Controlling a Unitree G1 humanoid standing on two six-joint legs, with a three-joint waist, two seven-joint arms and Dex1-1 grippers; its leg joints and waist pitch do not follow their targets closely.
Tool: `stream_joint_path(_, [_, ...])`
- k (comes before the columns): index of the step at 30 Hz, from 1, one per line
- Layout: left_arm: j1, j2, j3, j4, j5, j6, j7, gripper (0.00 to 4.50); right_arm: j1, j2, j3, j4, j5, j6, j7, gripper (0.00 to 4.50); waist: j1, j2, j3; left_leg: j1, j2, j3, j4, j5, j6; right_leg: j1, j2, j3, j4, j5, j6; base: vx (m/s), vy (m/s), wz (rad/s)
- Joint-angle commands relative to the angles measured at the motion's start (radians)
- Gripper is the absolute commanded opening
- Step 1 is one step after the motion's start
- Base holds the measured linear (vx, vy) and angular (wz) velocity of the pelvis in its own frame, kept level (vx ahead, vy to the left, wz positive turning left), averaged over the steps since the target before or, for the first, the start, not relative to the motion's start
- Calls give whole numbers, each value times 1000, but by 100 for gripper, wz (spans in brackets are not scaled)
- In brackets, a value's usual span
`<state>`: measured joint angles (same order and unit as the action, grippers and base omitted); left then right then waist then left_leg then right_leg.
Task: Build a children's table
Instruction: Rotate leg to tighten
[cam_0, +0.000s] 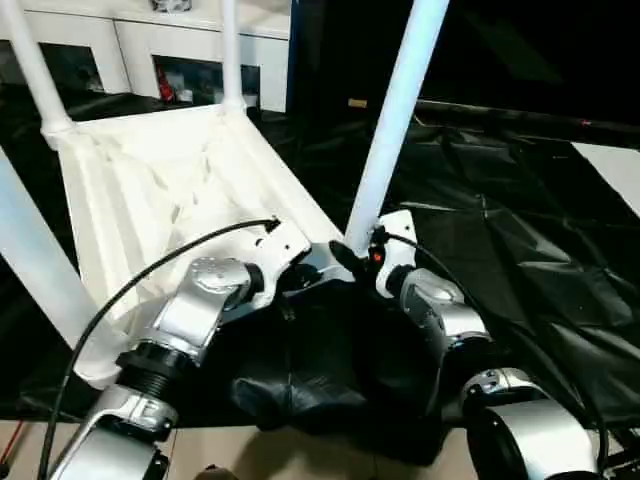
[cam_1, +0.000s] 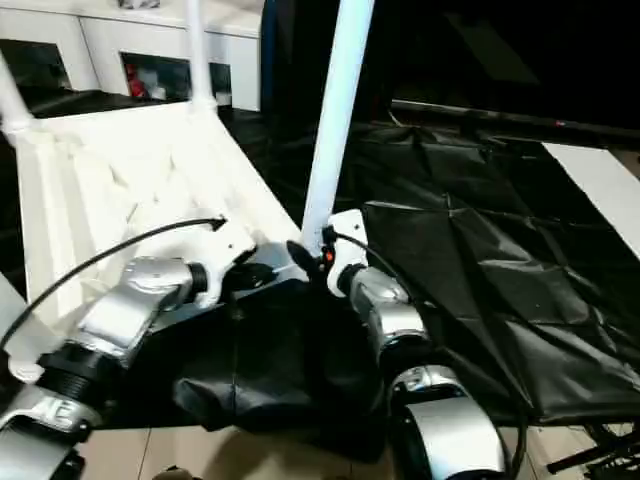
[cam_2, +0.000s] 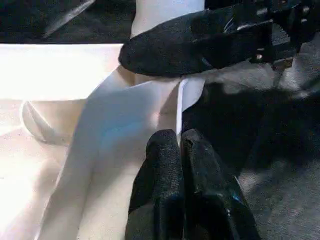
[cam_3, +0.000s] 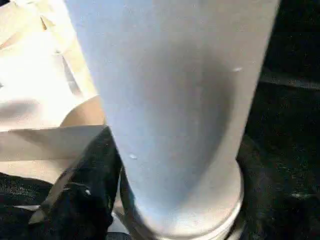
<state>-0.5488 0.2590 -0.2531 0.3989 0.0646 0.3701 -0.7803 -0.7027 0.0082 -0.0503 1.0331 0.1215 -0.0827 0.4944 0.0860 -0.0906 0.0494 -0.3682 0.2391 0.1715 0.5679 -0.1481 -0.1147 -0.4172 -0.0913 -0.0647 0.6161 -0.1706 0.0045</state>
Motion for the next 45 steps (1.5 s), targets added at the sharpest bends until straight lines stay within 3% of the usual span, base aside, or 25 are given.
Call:
stream_joint_path(1, [-13, -59, -30, -22, -26, -23, 17, 0, -5, 84, 49, 17, -14, 1, 55, 356, 1, 14, -66, 7, -11, 13, -65, -296, -15, 45, -31, 31, -71, -238, -168, 0, 0, 0])
stream_joint_path(6, [8, -12, -39, -53, -52, -44, -82, 0, -10, 32, 76, -8, -25, -4, 161, 366, -2, 17, -64, 4, -11, 12, -67, -307, -11, 48, -32, 31, -74, -267, -164, 0, 0, 0])
stream_joint_path(11, [29, 58, -36, -66, -68, -79, -188, 0, 16, -79, 155, -63, -58, -31, 419, 366, 1, 14, -62, 8, -9, 14, -66, -313, 2, 46, -32, 31, -76, -268, -178, 0, 0, 0])
stream_joint_path(18, [64, 147, -42, -102, -127, -131, -389, 0, 40, -174, 169, -126, -19, -2, 677, 366, 7, 15, -62, 11, -5, 14, -65, -302, 19, 47, -32, 32, -69, -228, -206, 0, 0, 0])
stream_joint_path(19, [65, 161, -39, -99, -134, -137, -415, 0, 45, -189, 176, -140, -10, 19, 725, 341, 7, 15, -61, 11, -6, 15, -66, -302, 19, 47, -30, 32, -69, -227, -209, 0, 0, 0])
stream_joint_path(23, [65, 188, -34, -91, -147, -148, -466, 0, 56, -219, 208, -177, -9, 66, 820, 321, 14, 12, -60, 12, -5, 17, -65, -302, 15, 47, -32, 32, -69, -256, -205, 0, 0, 0])
stream_joint_path(24, [65, 189, -33, -91, -147, -148, -467, 0, 56, -220, 209, -178, -9, 67, 822, 295, 15, 12, -60, 12, -5, 17, -65, -301, 14, 47, -33, 32, -70, -257, -204, 0, 0, 0])
stream_joint_path(27, [67, 201, -30, -90, -150, -150, -487, 0, 59, -223, 219, -185, -19, 72, 844, 291, 18, 12, -60, 13, -5, 16, -66, -300, 6, 46, -35, 32, -70, -274, -198, 0, 0, 0])
stream_joint_path(32, [70, 208, -27, -87, -149, -156, -493, 0, 63, -216, 222, -185, -25, 71, 845, 268, 20, 11, -61, 12, -5, 16, -66, -290, 1, 46, -34, 33, -68, -256, -200, 0, 0, 0])
stream_joint_path(35, [55, 176, -9, -57, -124, -148, -402, 0, 72, -192, 204, -185, -8, 91, 787, 267, 21, 12, -62, 12, -5, 16, -65, -288, 1, 47, -35, 33, -67, -253, -198, 0, 0, 0])
stream_joint_path(38, [38, 147, 3, -33, -105, -142, -333, 0, 69, -167, 182, -161, -10, 86, 697, 267, 20, 9, -59, 13, -8, 14, -68, -314, -14, 45, -36, 33, -75, -318, -178, 0, 0, 0])
stream_joint_path(39, [23, 126, 8, -16, -92, -134, -287, 0, 57, -138, 158, -123, -21, 80, 567, 266, 20, 12, -59, 14, -8, 13, -68, -321, -16, 45, -37, 33, -76, -333, -172, 0, 0, 0])
stream_joint_path(45, [-26, 45, 11, 19, -45, -87, -127, 0, 15, -39, 81, -19, -22, 77, 214, 266, 0, 14, -57, 18, -11, 6, -69, -384, -47, 36, -40, 27, -92, -465, -131, 0, 0, 0])
